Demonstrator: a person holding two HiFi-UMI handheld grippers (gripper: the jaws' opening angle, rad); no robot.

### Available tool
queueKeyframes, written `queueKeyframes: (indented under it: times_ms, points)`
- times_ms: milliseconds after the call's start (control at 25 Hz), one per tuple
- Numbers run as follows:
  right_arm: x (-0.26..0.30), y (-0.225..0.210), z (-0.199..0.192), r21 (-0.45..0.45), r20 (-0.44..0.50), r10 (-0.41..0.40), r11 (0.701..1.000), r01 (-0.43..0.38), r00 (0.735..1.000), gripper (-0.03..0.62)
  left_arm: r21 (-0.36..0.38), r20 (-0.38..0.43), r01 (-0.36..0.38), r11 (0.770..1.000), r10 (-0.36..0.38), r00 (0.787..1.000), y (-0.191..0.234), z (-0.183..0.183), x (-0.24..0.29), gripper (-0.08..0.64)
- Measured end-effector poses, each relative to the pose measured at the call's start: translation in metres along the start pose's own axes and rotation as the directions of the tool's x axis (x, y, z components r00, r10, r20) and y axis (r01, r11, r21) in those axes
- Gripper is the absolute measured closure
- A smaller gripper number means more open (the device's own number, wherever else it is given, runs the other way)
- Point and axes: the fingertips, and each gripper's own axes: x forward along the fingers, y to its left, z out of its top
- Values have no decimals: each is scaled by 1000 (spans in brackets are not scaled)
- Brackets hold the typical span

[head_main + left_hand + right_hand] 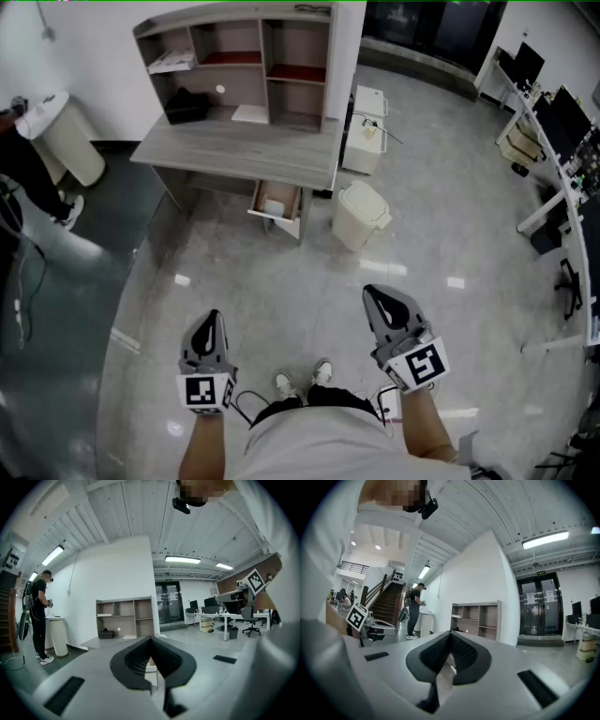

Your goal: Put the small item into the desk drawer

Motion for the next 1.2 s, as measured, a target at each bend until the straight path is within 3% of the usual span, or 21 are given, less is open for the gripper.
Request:
queueKeyframes:
  times_ms: [200, 400, 520, 760, 1040, 1200]
  points:
    - [-7, -4, 4, -1, 20, 2, 1000, -2, 1000, 571, -8, -4, -5, 1000, 5, 1000, -8, 2, -4, 543]
    - [-19, -17, 12, 53, 72, 24, 998, -28, 997, 571, 0, 13, -17, 1000, 17, 1000, -21, 11, -4, 543]
    - [-23, -26, 6, 15, 65, 27, 1000, -28, 998, 571, 24, 11, -23, 999, 23, 1000, -32, 17, -3, 543]
    - [-17, -37, -10, 91, 95, 59, 993, -68, 994, 571, 33, -34, -67, 997, 69, 997, -34, 4, -7, 543]
    - [43, -59, -6, 102, 93, 100, 989, -109, 991, 571, -3, -46, -62, 998, 62, 997, -20, -11, 35, 541]
    - [91, -64, -20, 80, 23, 134, 988, -135, 991, 571, -51, -74, -45, 998, 41, 996, 3, -32, 82, 542]
